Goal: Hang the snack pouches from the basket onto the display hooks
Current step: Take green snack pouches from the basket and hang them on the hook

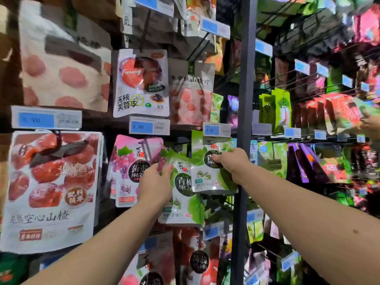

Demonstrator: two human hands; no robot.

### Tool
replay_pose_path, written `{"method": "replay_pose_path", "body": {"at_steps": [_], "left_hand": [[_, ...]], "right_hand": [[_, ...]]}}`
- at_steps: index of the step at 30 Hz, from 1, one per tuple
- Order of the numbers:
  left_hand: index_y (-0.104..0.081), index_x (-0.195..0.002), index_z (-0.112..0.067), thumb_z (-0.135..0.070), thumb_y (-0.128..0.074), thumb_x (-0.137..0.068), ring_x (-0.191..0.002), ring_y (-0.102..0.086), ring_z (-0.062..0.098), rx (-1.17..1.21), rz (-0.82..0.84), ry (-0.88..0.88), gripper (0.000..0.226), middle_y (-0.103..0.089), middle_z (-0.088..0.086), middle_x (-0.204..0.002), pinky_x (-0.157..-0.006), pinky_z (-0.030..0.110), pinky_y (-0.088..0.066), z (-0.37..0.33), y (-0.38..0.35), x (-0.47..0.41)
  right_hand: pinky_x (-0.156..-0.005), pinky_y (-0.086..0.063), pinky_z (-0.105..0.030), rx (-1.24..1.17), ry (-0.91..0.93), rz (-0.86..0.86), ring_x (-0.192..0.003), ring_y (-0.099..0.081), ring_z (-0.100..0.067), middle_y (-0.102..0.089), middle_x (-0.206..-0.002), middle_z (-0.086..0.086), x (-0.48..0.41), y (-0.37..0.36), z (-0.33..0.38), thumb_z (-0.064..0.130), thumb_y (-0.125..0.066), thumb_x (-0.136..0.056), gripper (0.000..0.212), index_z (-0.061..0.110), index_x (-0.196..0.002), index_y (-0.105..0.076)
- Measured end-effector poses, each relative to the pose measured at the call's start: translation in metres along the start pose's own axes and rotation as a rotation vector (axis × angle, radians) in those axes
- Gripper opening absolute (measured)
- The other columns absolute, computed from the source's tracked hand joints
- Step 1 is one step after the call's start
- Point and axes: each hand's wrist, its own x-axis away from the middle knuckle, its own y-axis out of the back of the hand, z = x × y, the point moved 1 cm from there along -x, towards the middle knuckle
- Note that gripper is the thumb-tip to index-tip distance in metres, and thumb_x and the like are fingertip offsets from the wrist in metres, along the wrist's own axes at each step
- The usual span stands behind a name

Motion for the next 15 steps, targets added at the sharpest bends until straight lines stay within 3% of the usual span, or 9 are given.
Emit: {"method": "replay_pose_path", "body": {"at_steps": [3, 7, 10, 15], "left_hand": [[-0.067, -0.1, -0.01, -0.045, -0.055, -0.101, -0.075, -0.061, 0.031, 0.027, -0.011, 0.014, 0.037, -0.063, 0.002, -0.076, -0.061, 0.033, -0.038, 0.004, 0.006, -0.007], [-0.063, -0.084, -0.015, -0.04, -0.055, -0.102, -0.053, -0.048, 0.015, 0.048, 0.004, 0.01, 0.032, -0.054, -0.005, -0.059, -0.051, 0.029, -0.031, -0.002, 0.013, -0.005], [-0.059, -0.079, -0.016, -0.04, -0.056, -0.101, -0.051, -0.045, 0.015, 0.028, 0.015, -0.01, 0.033, -0.053, -0.004, -0.057, -0.049, 0.029, -0.03, -0.002, 0.014, -0.002], [-0.054, -0.069, -0.021, -0.04, -0.057, -0.101, -0.052, -0.046, 0.019, 0.002, 0.035, -0.047, 0.037, -0.052, -0.004, -0.056, -0.052, 0.03, -0.032, -0.002, 0.018, 0.001]], "right_hand": [[-0.093, -0.055, -0.05, 0.04, -0.004, 0.006, -0.099, -0.067, -0.034, -0.07, -0.111, -0.015, -0.009, 0.0, 0.001, 0.025, -0.086, -0.078, 0.053, 0.004, -0.118, -0.061], [-0.071, -0.044, -0.035, 0.088, -0.009, 0.023, -0.087, -0.057, -0.024, -0.063, -0.101, -0.011, -0.014, 0.005, -0.001, 0.021, -0.081, -0.087, 0.041, 0.003, -0.112, -0.054], [-0.077, -0.041, -0.036, 0.081, -0.005, 0.021, -0.093, -0.056, -0.026, -0.06, -0.099, -0.008, -0.015, 0.006, -0.005, 0.022, -0.08, -0.088, 0.043, 0.002, -0.116, -0.053], [-0.079, -0.05, -0.037, 0.173, 0.049, -0.005, -0.094, -0.064, -0.029, -0.068, -0.106, -0.012, -0.022, -0.007, -0.006, 0.029, -0.081, -0.085, 0.05, 0.002, -0.122, -0.06]]}}
